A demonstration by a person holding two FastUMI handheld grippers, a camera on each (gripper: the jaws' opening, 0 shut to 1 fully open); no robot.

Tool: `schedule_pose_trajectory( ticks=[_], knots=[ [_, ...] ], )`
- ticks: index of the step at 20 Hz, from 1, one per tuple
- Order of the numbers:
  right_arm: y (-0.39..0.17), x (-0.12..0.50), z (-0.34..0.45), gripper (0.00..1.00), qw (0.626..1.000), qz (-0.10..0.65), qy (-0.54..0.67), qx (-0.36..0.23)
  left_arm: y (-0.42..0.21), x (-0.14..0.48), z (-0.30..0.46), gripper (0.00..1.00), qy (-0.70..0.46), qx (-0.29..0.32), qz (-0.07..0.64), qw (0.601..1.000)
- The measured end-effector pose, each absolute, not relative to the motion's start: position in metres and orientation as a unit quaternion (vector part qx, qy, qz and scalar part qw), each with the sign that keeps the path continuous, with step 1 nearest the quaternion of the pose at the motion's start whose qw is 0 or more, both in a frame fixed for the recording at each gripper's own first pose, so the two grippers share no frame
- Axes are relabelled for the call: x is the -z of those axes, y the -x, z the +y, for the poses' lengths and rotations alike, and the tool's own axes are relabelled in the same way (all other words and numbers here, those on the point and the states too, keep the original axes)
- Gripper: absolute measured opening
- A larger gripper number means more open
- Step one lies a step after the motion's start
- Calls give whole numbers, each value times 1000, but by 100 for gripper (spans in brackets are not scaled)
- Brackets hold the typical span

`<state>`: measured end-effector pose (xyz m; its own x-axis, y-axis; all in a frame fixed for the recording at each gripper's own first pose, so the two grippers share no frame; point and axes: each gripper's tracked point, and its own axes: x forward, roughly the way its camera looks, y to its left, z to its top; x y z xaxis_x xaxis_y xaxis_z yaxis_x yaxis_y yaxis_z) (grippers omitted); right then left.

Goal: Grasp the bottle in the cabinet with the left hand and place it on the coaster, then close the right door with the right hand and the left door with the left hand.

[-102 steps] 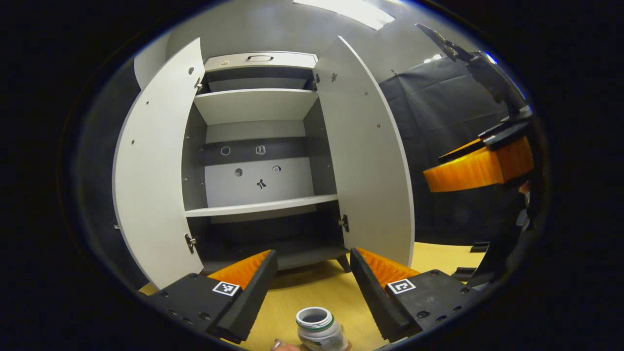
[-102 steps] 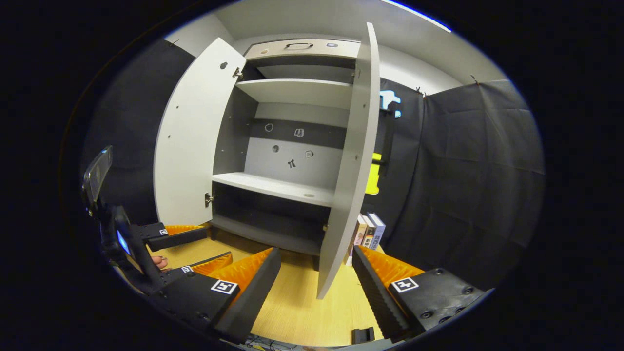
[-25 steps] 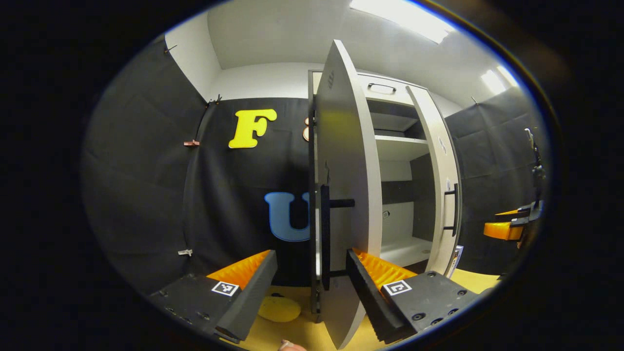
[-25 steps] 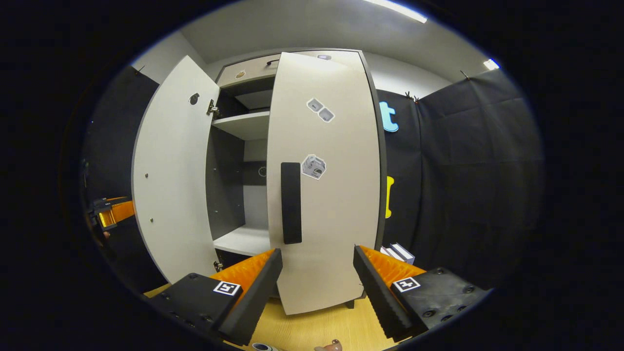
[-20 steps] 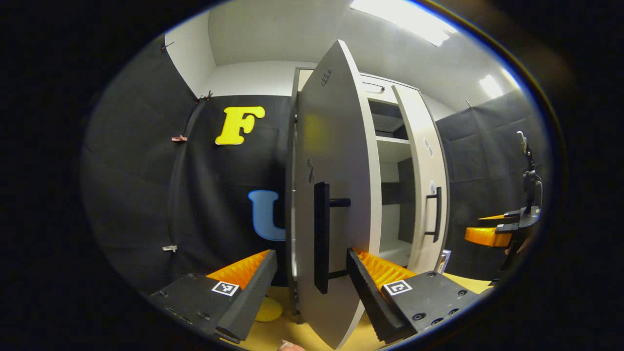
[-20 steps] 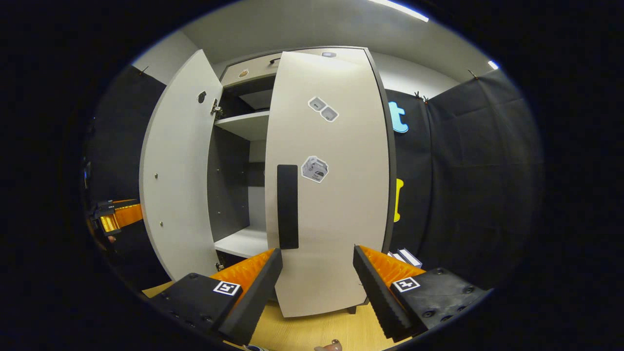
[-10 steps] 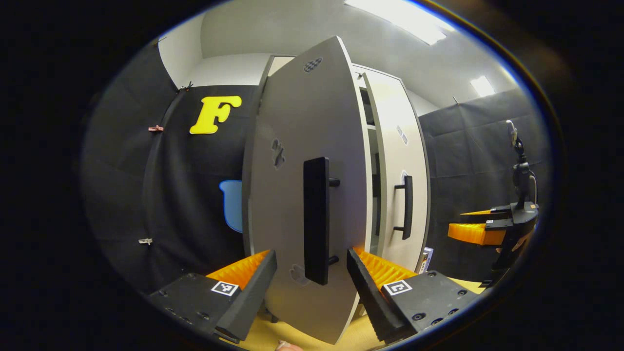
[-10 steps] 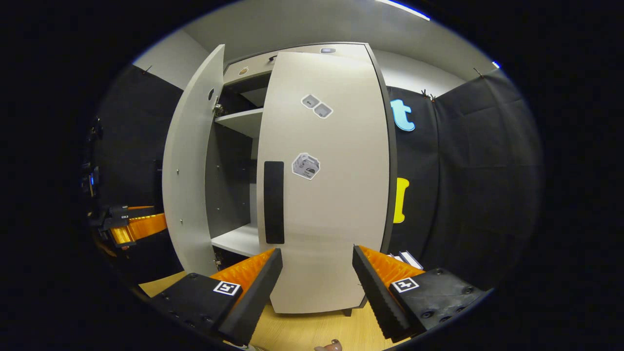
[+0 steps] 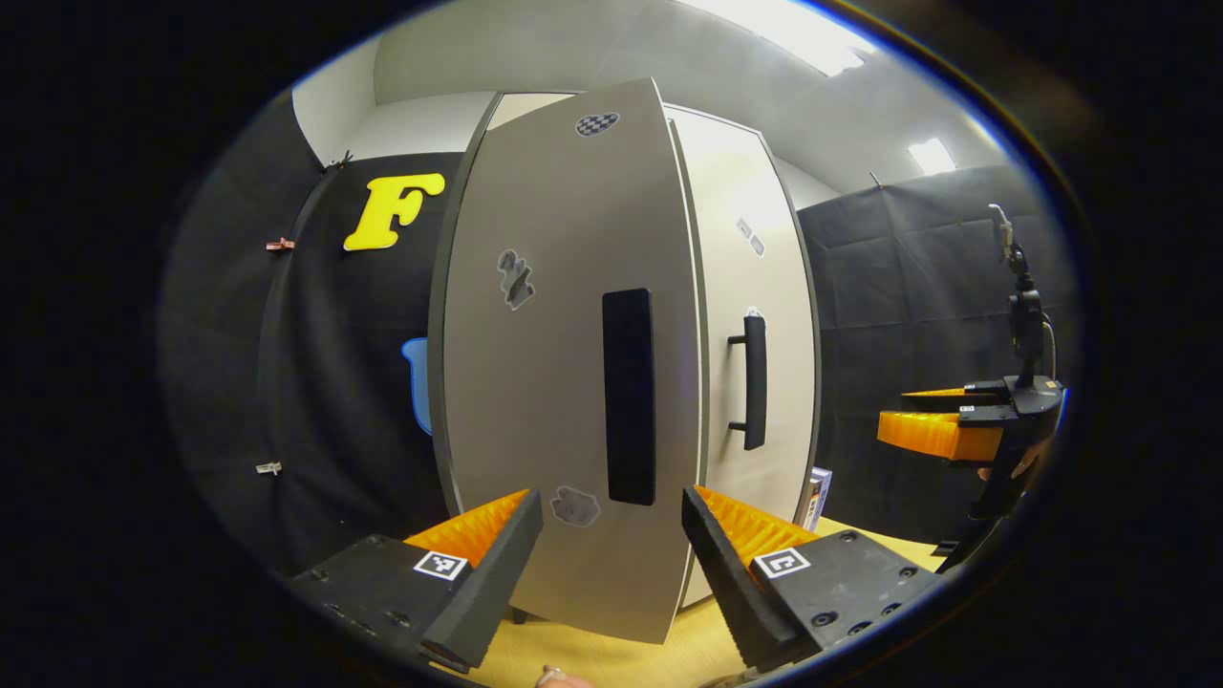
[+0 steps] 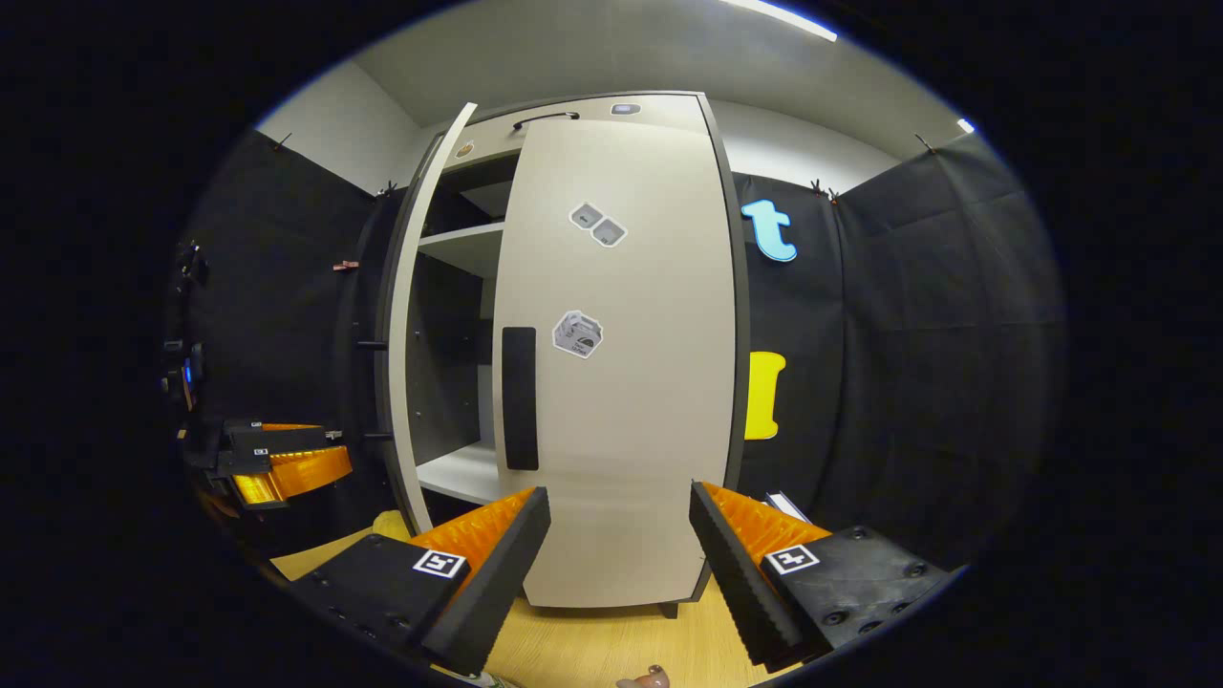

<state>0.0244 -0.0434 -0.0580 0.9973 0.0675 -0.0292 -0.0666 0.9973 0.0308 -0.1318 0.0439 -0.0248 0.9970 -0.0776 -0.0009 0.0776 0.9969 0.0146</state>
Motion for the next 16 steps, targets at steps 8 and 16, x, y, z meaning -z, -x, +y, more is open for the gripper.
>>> schedule_pose_trajectory(
  ticks=[8,16],
  knots=[
    [-15,55,-33,97,999,18,-15,-34,138,40,49,94,1,37,17,999],
    [-7,52,-41,97,1000,18,-12,-20,135,34,34,94,6,62,6,998]
  ],
)
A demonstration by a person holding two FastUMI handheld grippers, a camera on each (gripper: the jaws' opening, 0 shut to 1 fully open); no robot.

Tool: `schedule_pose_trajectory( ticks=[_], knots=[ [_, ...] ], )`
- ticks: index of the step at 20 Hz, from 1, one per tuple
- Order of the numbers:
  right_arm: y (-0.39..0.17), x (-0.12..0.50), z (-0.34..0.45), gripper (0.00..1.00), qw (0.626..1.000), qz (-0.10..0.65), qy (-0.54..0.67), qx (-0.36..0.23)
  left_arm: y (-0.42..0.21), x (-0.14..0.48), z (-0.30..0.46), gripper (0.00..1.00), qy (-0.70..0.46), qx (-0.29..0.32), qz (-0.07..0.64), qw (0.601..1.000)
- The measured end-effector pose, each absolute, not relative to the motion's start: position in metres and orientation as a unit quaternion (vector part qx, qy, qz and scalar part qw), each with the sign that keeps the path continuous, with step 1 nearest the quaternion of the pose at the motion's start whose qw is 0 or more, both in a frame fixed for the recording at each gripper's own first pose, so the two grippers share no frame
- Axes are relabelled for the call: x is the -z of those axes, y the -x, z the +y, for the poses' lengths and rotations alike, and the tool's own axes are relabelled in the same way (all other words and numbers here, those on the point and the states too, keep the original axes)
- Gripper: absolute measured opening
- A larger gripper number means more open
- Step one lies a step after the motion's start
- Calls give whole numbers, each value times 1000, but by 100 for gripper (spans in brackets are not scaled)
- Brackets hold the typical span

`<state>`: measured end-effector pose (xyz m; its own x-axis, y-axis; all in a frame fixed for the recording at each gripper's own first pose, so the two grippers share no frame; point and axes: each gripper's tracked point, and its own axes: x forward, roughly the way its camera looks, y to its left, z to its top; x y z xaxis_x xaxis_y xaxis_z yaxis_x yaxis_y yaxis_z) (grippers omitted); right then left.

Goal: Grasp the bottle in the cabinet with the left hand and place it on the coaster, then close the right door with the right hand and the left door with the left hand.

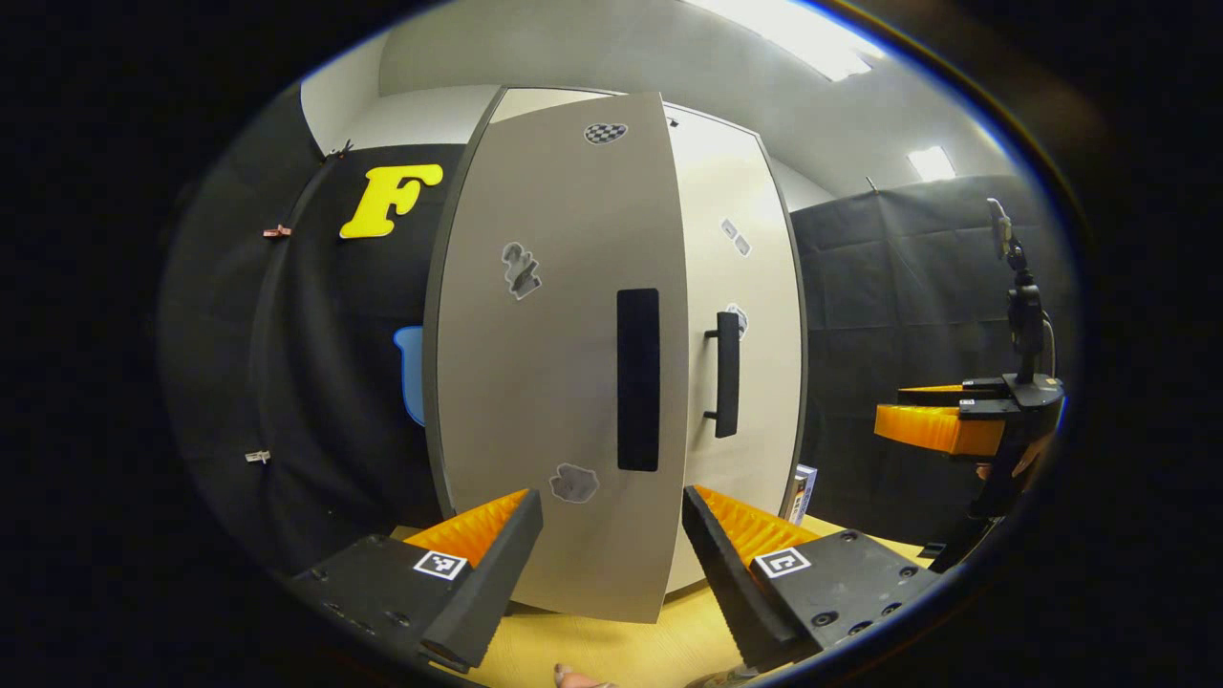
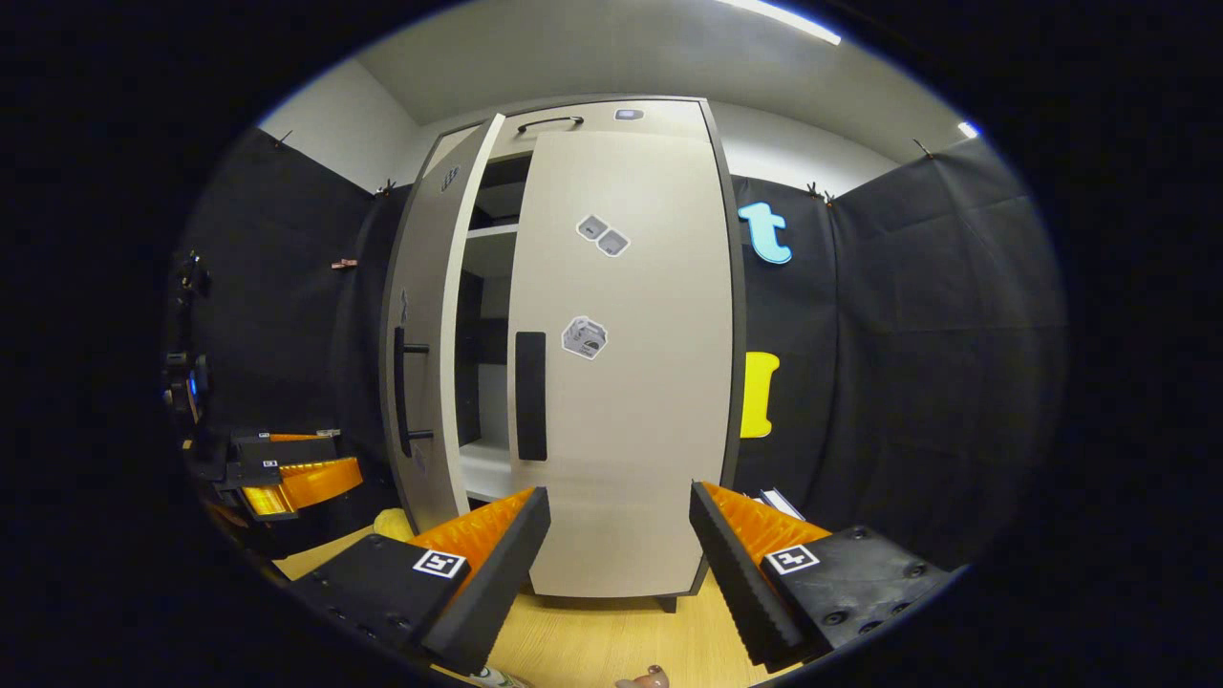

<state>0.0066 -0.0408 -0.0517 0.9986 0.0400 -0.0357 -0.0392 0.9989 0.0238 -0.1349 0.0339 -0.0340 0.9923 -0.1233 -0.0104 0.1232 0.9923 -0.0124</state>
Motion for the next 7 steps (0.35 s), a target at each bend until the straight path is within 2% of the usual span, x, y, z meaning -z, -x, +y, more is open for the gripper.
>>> schedule_pose_trajectory(
  ticks=[7],
  knots=[
    [-10,45,-38,97,1000,8,-2,-22,132,33,33,94,26,57,1,998]
  ],
)
